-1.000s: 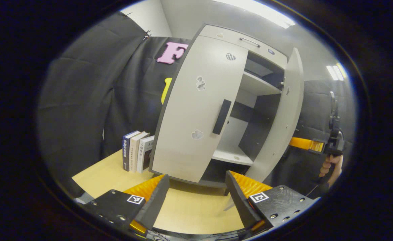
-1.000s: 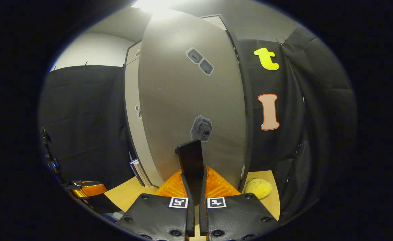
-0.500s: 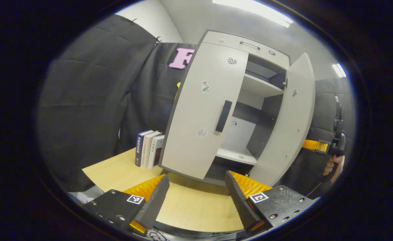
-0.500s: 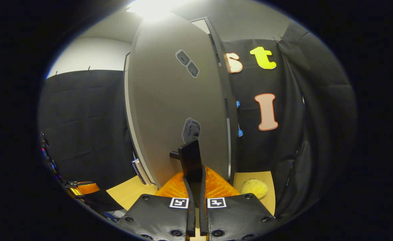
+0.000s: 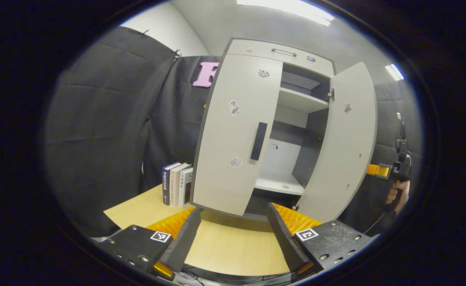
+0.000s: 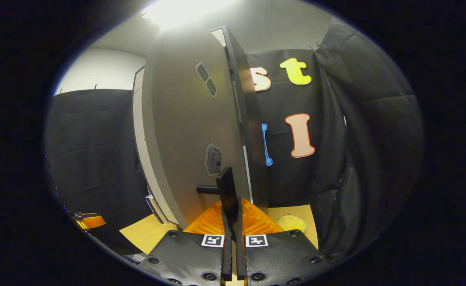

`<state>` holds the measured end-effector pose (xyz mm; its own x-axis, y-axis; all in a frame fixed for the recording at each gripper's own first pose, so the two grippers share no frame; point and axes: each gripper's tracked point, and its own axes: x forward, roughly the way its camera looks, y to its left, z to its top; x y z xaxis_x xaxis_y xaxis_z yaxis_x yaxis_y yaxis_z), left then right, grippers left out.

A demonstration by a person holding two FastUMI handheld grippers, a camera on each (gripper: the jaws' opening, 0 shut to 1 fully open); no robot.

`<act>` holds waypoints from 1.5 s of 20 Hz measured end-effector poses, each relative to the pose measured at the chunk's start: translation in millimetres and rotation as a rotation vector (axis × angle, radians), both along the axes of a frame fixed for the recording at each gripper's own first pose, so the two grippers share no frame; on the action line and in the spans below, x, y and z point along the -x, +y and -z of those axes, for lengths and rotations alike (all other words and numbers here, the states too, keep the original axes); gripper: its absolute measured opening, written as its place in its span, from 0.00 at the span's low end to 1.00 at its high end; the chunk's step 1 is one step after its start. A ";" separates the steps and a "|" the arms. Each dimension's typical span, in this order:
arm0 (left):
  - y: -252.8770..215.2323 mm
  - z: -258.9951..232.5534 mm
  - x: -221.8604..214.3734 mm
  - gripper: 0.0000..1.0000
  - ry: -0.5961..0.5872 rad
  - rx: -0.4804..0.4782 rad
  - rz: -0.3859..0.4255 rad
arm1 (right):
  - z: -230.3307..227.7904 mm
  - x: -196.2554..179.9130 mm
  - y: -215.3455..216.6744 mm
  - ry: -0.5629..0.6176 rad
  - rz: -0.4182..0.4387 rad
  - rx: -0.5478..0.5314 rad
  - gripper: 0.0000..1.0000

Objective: Open the right door of the double-door shoe cabinet with the right hand, and open the left door with the left hand.

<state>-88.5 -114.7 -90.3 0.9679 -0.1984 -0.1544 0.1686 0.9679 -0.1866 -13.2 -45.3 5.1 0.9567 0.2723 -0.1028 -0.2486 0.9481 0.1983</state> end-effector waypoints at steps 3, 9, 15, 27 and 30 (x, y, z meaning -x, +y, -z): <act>11.6 -1.8 -6.7 0.99 -0.013 -0.035 0.027 | 2.5 2.3 -0.6 0.010 0.060 -0.036 0.06; 33.8 12.3 -44.0 0.98 -0.019 -0.125 0.142 | 6.1 6.3 -3.1 0.027 0.207 -0.016 0.06; 70.8 15.6 -81.5 0.98 -0.029 -0.045 0.230 | 28.9 42.6 0.8 0.103 0.343 -0.025 0.06; 34.7 -20.7 -162.2 0.98 -0.154 -0.027 0.422 | 6.4 125.2 -53.0 0.074 0.663 -0.017 0.02; 1.6 -37.6 -181.5 0.99 -0.165 0.013 0.439 | 12.6 121.9 -73.7 0.070 0.688 -0.028 0.02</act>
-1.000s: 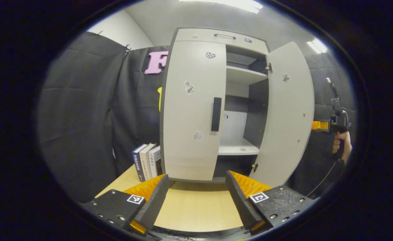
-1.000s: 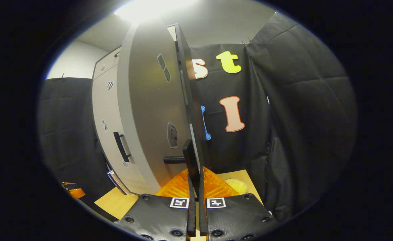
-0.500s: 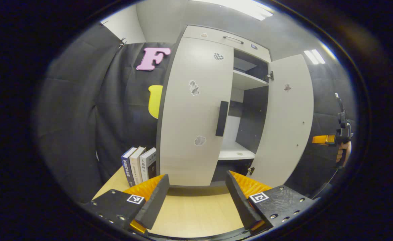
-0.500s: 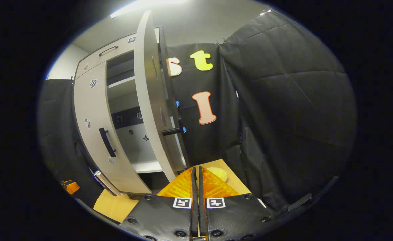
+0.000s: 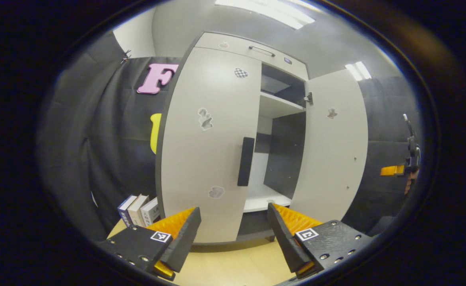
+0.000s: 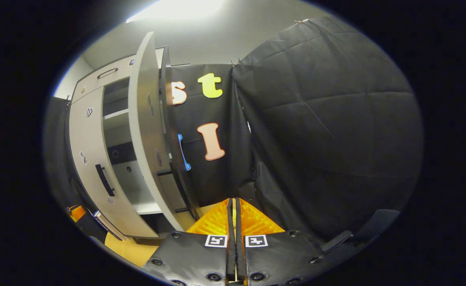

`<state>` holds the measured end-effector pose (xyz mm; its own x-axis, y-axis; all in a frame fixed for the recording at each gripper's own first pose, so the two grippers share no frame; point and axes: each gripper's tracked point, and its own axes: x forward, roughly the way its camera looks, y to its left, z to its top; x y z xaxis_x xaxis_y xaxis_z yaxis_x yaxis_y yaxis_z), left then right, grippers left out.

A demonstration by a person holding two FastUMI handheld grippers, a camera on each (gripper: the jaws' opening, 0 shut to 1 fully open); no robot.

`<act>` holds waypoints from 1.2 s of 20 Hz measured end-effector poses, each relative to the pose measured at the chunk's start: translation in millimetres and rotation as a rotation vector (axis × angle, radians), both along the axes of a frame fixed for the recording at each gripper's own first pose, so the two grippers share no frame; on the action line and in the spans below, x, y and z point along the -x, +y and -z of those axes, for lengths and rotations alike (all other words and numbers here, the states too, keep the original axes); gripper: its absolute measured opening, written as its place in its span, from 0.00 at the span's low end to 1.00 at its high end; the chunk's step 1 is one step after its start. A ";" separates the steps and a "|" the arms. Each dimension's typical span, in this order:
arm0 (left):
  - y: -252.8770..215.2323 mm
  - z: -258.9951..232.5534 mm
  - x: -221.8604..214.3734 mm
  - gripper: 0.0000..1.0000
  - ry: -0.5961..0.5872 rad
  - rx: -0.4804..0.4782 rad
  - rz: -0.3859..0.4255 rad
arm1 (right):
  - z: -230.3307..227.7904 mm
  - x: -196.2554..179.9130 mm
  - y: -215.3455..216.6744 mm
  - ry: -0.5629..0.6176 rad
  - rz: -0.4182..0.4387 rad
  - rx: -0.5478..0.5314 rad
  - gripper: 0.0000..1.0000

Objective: Open the right door of the double-door shoe cabinet with the right hand, and open the left door with the left hand.

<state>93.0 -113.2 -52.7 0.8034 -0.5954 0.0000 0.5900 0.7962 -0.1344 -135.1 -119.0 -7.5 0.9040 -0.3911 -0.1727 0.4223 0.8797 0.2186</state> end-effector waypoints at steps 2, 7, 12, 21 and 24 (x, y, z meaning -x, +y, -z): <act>-16.0 -6.1 -16.3 0.99 0.012 0.027 -0.022 | 3.3 -14.1 -13.4 -0.001 -0.010 0.004 0.00; -52.5 -28.9 -57.9 0.97 -0.034 0.013 -0.080 | 18.6 -63.7 -49.9 0.018 -0.012 -0.024 0.24; -87.0 -52.3 -89.4 0.97 -0.126 -0.074 -0.139 | 32.3 -98.2 -81.6 0.034 -0.012 0.002 0.34; -123.1 -67.9 -130.0 0.97 -0.180 -0.163 -0.238 | 62.5 -145.0 -112.8 0.073 -0.002 -0.027 0.98; -126.0 -63.0 -139.4 0.69 -0.149 -0.141 -0.266 | 67.9 -157.6 -113.8 0.081 -0.032 -0.031 0.92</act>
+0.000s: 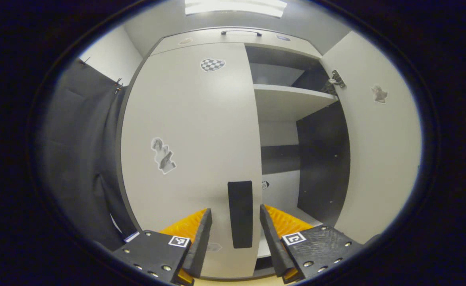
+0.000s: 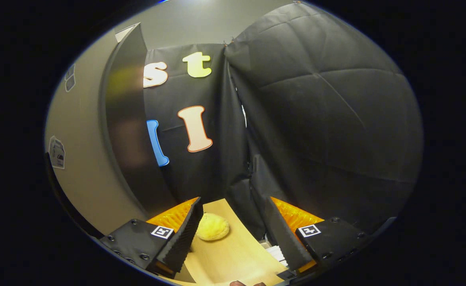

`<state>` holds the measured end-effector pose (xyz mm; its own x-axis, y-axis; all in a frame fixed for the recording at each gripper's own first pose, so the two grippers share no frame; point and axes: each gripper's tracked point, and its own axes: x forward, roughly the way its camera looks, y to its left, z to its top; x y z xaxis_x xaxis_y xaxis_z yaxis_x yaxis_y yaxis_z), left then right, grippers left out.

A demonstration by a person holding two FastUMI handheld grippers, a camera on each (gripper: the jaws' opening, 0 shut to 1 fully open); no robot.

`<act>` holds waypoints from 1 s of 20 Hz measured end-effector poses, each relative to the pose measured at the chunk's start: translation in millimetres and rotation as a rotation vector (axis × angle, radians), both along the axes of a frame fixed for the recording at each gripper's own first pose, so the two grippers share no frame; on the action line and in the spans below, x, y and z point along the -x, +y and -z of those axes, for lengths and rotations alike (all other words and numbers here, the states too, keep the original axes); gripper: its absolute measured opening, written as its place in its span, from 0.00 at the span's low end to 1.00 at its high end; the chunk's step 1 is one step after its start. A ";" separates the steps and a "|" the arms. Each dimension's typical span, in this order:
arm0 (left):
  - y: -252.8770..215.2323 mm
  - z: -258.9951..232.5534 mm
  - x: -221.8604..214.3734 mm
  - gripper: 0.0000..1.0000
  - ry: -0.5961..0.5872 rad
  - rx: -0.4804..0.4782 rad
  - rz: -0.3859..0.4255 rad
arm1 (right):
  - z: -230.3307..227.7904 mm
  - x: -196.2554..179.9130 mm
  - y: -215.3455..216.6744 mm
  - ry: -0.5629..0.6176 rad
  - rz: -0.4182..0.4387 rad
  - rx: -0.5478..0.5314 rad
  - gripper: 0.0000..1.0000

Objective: Open the right door of the double-door shoe cabinet with the right hand, and open the left door with the left hand.

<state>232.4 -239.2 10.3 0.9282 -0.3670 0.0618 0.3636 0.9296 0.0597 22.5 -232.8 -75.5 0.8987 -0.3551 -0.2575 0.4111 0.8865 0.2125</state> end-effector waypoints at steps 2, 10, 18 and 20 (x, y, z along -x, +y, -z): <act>-2.1 3.8 -4.8 0.69 0.017 0.012 -0.008 | 1.4 -6.8 -5.1 0.000 -0.005 0.003 0.92; -15.2 3.0 -20.2 0.60 0.021 -0.002 -0.069 | 9.8 -26.4 -28.5 0.005 -0.019 0.000 0.98; -14.3 15.1 -23.9 0.29 0.083 0.074 -0.099 | 28.5 -29.3 -38.9 0.041 -0.052 0.014 0.98; -14.2 15.7 -26.2 0.24 0.078 0.052 -0.108 | 32.0 -28.2 -37.2 0.045 -0.059 0.004 0.98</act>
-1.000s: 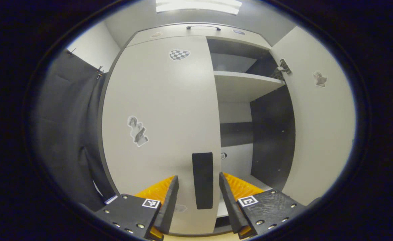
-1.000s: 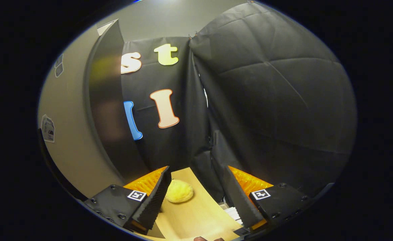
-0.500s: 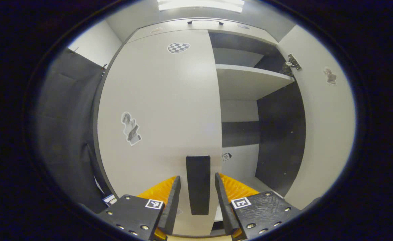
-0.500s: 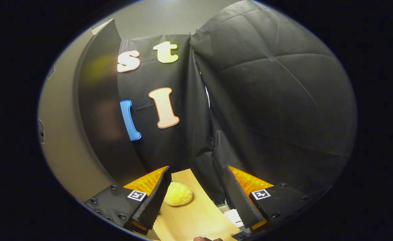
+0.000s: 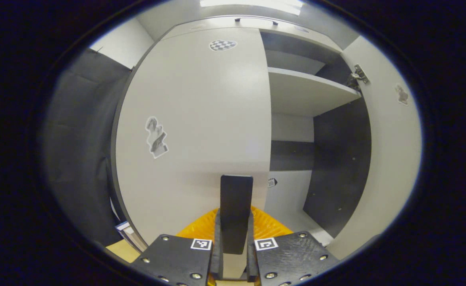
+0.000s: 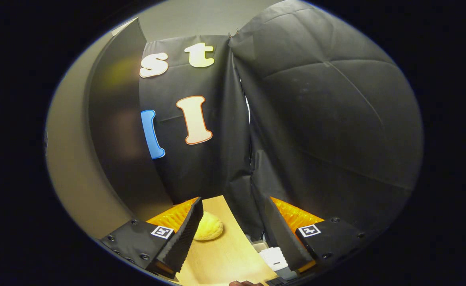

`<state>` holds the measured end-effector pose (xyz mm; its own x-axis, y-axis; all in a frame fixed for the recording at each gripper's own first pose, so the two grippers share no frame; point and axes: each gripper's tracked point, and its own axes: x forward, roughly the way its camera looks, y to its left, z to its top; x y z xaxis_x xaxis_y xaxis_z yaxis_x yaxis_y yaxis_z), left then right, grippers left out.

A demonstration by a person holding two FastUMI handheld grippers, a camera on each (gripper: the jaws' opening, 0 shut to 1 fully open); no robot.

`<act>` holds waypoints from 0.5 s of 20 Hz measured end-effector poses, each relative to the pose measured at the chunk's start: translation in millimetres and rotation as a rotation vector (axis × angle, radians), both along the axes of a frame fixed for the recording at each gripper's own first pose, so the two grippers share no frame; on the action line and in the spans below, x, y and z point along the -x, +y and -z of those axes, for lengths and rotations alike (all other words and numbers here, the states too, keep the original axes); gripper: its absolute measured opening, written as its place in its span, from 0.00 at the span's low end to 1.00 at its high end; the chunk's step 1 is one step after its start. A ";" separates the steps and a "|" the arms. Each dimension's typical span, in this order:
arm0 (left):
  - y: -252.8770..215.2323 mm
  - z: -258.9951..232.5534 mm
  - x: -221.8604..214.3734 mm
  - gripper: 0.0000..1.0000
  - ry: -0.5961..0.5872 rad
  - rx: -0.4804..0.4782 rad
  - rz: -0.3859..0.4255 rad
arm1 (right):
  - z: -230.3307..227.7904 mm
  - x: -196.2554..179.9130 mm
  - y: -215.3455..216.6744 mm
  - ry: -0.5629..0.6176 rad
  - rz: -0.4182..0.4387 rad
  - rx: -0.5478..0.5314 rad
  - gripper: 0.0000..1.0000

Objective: Open the right door of the double-door shoe cabinet with the right hand, and open the left door with the left hand.

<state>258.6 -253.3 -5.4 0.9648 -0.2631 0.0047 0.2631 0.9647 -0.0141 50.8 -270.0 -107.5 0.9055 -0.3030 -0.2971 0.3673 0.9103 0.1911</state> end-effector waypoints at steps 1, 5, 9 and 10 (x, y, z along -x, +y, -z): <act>1.0 0.8 0.7 0.24 -0.001 0.001 -0.004 | 2.0 1.5 2.4 0.001 -0.003 -0.004 0.98; 0.5 2.9 1.1 0.11 0.005 -0.008 0.012 | 1.6 6.0 8.5 0.002 -0.010 -0.006 1.00; 2.7 3.4 6.3 0.08 0.007 -0.016 0.043 | -5.6 15.7 16.4 -0.017 -0.007 -0.010 0.92; 3.0 4.3 7.7 0.08 0.013 -0.012 0.053 | -6.4 19.8 18.7 -0.018 -0.005 -0.007 0.92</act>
<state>250.9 -250.3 -9.8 0.9494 -0.3139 -0.0110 0.3138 0.9495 -0.0065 31.0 -251.2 -101.0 0.9121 -0.2962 -0.2833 0.3591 0.9107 0.2041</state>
